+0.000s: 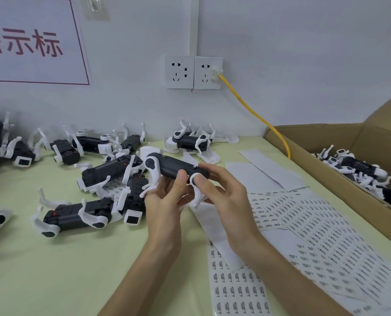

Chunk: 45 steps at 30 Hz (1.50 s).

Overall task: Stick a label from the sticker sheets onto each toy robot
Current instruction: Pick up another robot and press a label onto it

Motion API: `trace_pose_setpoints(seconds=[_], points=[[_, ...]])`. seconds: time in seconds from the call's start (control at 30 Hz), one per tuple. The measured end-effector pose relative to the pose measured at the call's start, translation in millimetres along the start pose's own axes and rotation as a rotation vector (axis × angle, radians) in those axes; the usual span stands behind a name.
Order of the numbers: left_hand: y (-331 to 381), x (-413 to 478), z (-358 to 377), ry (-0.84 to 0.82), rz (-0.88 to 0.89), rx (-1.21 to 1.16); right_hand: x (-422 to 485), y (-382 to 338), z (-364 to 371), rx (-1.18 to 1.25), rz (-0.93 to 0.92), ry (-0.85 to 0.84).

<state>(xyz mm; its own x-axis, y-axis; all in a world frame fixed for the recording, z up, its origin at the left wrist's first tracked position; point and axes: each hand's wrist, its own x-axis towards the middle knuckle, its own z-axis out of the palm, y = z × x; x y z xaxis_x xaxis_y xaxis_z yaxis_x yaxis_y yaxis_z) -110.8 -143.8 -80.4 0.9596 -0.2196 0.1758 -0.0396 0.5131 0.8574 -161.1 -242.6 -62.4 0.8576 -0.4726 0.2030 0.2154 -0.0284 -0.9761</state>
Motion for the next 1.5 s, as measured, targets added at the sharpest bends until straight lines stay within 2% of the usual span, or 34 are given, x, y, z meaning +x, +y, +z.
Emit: trace_pose_setpoints(seconds=[0.27, 0.4, 0.5, 0.63, 0.7, 0.73, 0.8, 0.87, 0.93, 1.0, 1.1, 1.17, 1.2, 1.27, 1.3, 1.33, 1.4, 1.47, 1.5], points=[[-1.5, 1.3, 0.4, 0.014, -0.025, 0.092, 5.7, 0.9, -5.1, 0.01, 0.019, -0.026], [-2.1, 1.6, 0.2, 0.025, -0.042, 0.143, 8.0, -2.9, -11.3, -0.093, -0.021, -0.087], [-4.1, 4.4, -1.5, 0.001, -0.094, 0.192, 14.8, -8.7, -18.5, -0.075, 0.056, -0.044], [-6.3, 3.6, -1.9, -0.064, -0.169, 0.319, 33.4, -12.1, -46.5, 0.108, 0.383, 0.032], [-7.5, 1.5, -1.3, -0.094, -0.177, 0.374, 42.7, -12.9, -67.7, 0.331, 0.449, 0.126], [-7.5, 0.3, -0.9, -0.104, -0.182, 0.389, 47.0, -13.4, -79.9, 0.523, 0.435, 0.2], [-7.3, -0.5, -0.3, -0.115, -0.185, 0.401, 54.5, -15.0, -108.6, 0.904, 0.274, 0.345], [-6.5, -0.2, -0.1, -0.113, -0.18, 0.413, 58.2, -18.8, -136.0, 1.023, 0.102, 0.448], [-6.3, 0.1, -0.4, -0.1, -0.158, 0.431, 60.6, -16.6, -149.5, 0.93, 0.071, 0.546], [-6.2, 0.7, -1.7, -0.091, -0.122, 0.467, 58.2, -10.3, -145.6, 0.831, 0.159, 0.61], [-6.0, 0.0, -2.0, -0.086, -0.025, 0.568, 54.7, -3.5, -125.0, 0.775, 0.307, 0.566], [0.2, -1.0, -2.1, -0.053, 0.146, 0.674, 54.7, -3.0, -112.7, 0.675, 0.334, 0.487], [5.7, 0.2, -4.0, -0.01, 0.286, 0.748, 55.6, -2.6, -108.0, 0.617, 0.329, 0.452], [17.6, 8.6, -14.2, 0.135, 0.617, 0.946, 56.2, -1.6, -100.3, 0.52, 0.319, 0.407], [23.5, 15.2, -21.4, 0.231, 0.724, 1.045, 56.3, -1.4, -97.6, 0.488, 0.317, 0.396], [29.2, 22.0, -28.9, 0.321, 0.742, 1.134, 56.3, -1.1, -95.6, 0.464, 0.319, 0.391], [35.4, 30.8, -41.9, 0.402, 0.577, 1.299, 55.4, -0.5, -93.4, 0.442, 0.323, 0.389], [32.6, 32.3, -49.0, 0.325, 0.377, 1.366, 54.9, -1.0, -92.6, 0.439, 0.324, 0.381], [29.8, 31.7, -50.2, 0.266, 0.34, 1.335, 54.4, -1.8, -91.6, 0.437, 0.326, 0.376]])
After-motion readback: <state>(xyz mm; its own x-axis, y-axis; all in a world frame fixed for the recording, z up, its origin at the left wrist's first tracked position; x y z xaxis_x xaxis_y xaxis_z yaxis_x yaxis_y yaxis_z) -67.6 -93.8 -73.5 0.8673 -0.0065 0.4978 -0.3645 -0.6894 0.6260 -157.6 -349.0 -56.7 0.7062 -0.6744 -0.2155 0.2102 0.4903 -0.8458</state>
